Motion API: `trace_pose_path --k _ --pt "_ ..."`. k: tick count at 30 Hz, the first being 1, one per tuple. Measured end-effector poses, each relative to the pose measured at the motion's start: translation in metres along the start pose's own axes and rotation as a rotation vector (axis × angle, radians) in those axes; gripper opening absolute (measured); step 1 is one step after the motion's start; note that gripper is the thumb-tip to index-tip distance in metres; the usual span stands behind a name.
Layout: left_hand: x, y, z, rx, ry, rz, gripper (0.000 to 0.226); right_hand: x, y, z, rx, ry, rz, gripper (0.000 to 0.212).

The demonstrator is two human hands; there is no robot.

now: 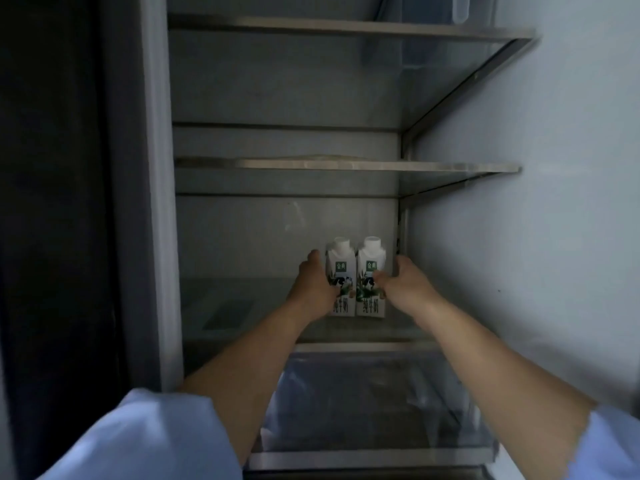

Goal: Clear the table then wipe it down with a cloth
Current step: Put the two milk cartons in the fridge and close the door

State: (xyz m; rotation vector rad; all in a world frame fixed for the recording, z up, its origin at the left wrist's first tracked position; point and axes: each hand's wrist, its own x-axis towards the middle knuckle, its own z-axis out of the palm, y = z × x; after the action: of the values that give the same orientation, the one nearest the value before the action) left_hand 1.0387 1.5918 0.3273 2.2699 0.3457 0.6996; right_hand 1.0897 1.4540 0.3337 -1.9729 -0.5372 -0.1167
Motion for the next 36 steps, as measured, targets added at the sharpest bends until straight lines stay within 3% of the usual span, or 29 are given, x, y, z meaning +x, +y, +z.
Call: trace_pose_path --k 5,19,25,36 --pt "-0.034 0.028 -0.024 0.080 0.071 -0.004 0.059 -0.030 -0.035 0.000 -0.003 0.180 -0.028 0.050" --pt "-0.230 0.065 -0.121 0.068 0.093 0.247 0.051 -0.212 -0.115 -0.004 0.063 0.288 -0.142 0.051" --pt "-0.327 0.085 -0.147 -0.064 0.098 0.395 0.039 -0.335 -0.133 -0.036 0.047 0.391 -0.188 0.042" --pt "-0.463 0.164 -0.139 -0.391 -0.075 0.661 0.027 -0.500 -0.155 -0.129 -0.108 0.656 -0.272 0.033"
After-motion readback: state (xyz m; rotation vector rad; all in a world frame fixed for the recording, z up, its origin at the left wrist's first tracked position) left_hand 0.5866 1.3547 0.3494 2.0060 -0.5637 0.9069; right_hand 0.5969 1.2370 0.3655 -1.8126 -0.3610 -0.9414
